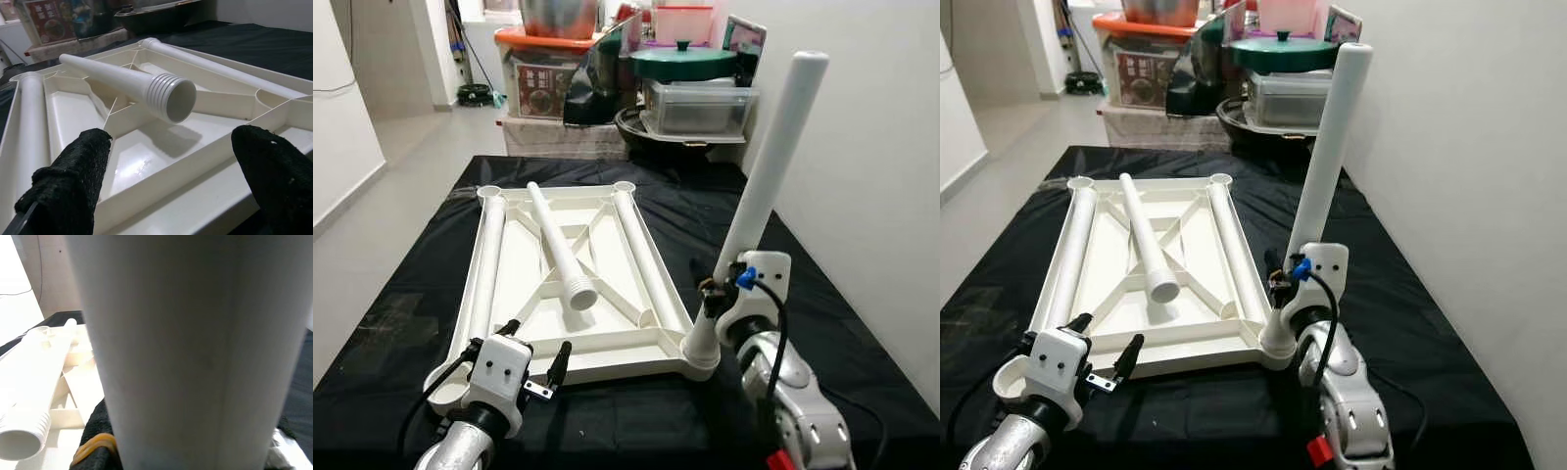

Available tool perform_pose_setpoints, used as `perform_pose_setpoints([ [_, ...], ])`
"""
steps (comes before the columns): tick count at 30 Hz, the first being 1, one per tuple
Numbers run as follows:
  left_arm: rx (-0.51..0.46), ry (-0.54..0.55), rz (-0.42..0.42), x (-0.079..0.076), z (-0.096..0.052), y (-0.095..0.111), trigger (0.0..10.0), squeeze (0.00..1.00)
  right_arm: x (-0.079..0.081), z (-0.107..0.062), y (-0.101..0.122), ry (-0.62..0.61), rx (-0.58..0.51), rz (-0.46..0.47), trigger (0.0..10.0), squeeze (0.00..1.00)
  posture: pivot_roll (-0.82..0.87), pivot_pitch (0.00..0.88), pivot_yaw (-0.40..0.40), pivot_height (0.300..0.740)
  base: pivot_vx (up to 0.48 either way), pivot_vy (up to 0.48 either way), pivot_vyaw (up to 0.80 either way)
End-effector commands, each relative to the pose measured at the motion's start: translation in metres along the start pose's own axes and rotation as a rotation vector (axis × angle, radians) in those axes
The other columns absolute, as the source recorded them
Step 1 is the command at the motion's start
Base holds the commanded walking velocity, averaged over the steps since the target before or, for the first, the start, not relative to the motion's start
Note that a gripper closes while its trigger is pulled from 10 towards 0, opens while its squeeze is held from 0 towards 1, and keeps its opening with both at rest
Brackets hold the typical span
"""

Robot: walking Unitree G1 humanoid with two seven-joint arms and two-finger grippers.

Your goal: Building children table

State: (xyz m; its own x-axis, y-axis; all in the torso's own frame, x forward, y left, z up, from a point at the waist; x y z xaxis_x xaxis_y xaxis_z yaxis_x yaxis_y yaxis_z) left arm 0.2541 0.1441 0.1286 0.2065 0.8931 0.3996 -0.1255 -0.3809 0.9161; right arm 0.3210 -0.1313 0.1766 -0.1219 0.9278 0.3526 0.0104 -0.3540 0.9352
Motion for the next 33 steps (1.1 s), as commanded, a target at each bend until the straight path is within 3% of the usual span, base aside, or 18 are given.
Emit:
perform_pose_setpoints([
  [1,0.008,-0.013,0.009,-0.002,0.001,-0.002,10.0,0.0,0.0,-0.002,-0.011,0.016,0.043,0.035,10.0,0.0,0.09,0.0,-0.072,0.74,0.0,0.0,0.0],
  [2,0.007,-0.014,0.009,-0.002,0.002,-0.002,10.0,0.0,0.0,-0.002,-0.01,0.032,0.045,0.039,10.0,1.0,0.09,0.0,-0.072,0.74,0.0,0.0,0.0],
  [5,0.004,-0.016,0.008,-0.002,0.003,-0.002,10.0,0.0,0.002,0.002,-0.009,0.092,0.074,0.022,10.0,1.0,0.09,0.0,-0.072,0.74,0.0,0.0,0.0],
  [6,0.004,-0.016,0.007,-0.003,0.003,-0.002,10.0,0.0,0.004,0.004,-0.006,0.144,0.083,0.019,10.0,0.0,0.09,0.0,-0.073,0.74,0.0,0.0,0.0],
  [10,0.005,-0.017,0.006,-0.003,0.002,-0.002,10.0,0.0,0.007,0.003,0.004,0.305,0.097,0.008,10.0,0.0,0.09,0.0,-0.073,0.74,0.0,0.0,0.0],
  [11,0.005,-0.018,0.005,-0.004,0.002,-0.002,10.0,0.0,0.008,-0.001,0.008,0.399,0.109,-0.017,6.0,0.0,0.1,0.0,-0.075,0.74,0.0,0.0,0.0],
  [12,0.005,-0.018,0.004,-0.004,0.003,-0.002,10.0,0.0,0.009,-0.004,0.01,0.463,0.119,-0.036,6.0,0.0,0.1,0.0,-0.075,0.74,0.0,0.0,0.0],
  [13,0.005,-0.019,0.004,-0.004,0.003,-0.002,10.0,0.0,0.007,-0.006,0.011,0.496,0.135,-0.044,1.5,0.0,0.1,0.0,-0.075,0.74,0.0,0.0,0.0],
  [14,0.004,-0.019,0.004,-0.003,0.003,-0.002,10.0,0.0,0.005,-0.007,0.011,0.521,0.154,-0.059,0.0,0.0,0.1,0.0,-0.075,0.74,0.0,0.0,0.0],
  [19,0.004,-0.015,0.003,-0.004,0.003,-0.002,10.0,0.0,-0.012,0.004,0.002,0.399,0.17,-0.115,0.0,0.0,0.1,0.0,-0.083,0.74,0.0,0.0,0.0],
  [21,0.005,-0.013,0.002,-0.003,0.002,-0.002,10.0,0.0,-0.032,0.016,-0.004,0.136,0.132,-0.035,0.0,0.0,0.11,0.0,-0.084,0.74,0.0,0.0,0.0],
  [23,0.005,-0.013,0.002,-0.003,0.002,-0.002,10.0,0.0,-0.035,0.017,-0.005,0.083,0.122,-0.009,0.0,0.0,0.11,0.0,-0.084,0.74,0.0,0.0,0.0],
  [26,0.007,-0.015,0.003,-0.003,0.002,-0.002,10.0,0.0,-0.052,0.014,-0.017,-0.138,0.114,0.017,0.0,0.0,0.1,0.0,-0.078,0.74,0.0,0.0,0.0],
  [28,0.006,-0.021,0.005,-0.004,0.002,-0.002,10.0,0.0,-0.043,0.008,-0.025,-0.177,0.104,0.023,0.0,0.0,0.11,0.0,-0.074,0.74,0.0,0.0,0.0],
  [29,0.004,-0.024,0.006,-0.003,0.003,-0.002,10.0,0.0,-0.021,0.007,-0.029,-0.089,0.118,0.016,0.0,0.0,0.1,0.0,-0.07,0.74,0.0,0.0,0.0],
  [30,0.004,-0.024,0.006,-0.003,0.003,-0.002,10.0,0.0,-0.021,0.007,-0.029,-0.089,0.118,0.016,0.0,0.0,0.1,0.0,-0.07,0.74,0.0,0.0,0.0],
  [31,0.004,-0.025,0.007,-0.003,0.003,-0.002,10.0,0.0,-0.014,0.007,-0.031,-0.065,0.128,0.005,10.0,0.0,0.1,0.0,-0.07,0.74,0.0,0.0,0.0],
  [33,0.003,-0.029,0.007,-0.004,0.004,-0.002,10.0,0.0,-0.004,0.005,-0.026,0.027,0.101,0.01,10.0,0.0,0.09,0.0,-0.067,0.74,0.0,0.0,0.0],
])
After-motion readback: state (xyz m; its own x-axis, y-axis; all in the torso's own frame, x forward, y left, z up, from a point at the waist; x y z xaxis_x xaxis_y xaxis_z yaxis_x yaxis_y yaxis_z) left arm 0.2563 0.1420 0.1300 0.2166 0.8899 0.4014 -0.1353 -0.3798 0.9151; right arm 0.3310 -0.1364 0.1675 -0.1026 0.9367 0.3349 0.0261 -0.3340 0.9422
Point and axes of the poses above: a point about 5 cm out from each wrist's last joint towards the gripper, its own z axis pointing out of the wrist towards the gripper, its own y axis along the axis of the wrist's last joint, x = y × z, the point moved 4 cm from there along z, pointing out of the wrist towards the gripper, and after that the axes turned 13 degrees about z, right-handed, at the moved point
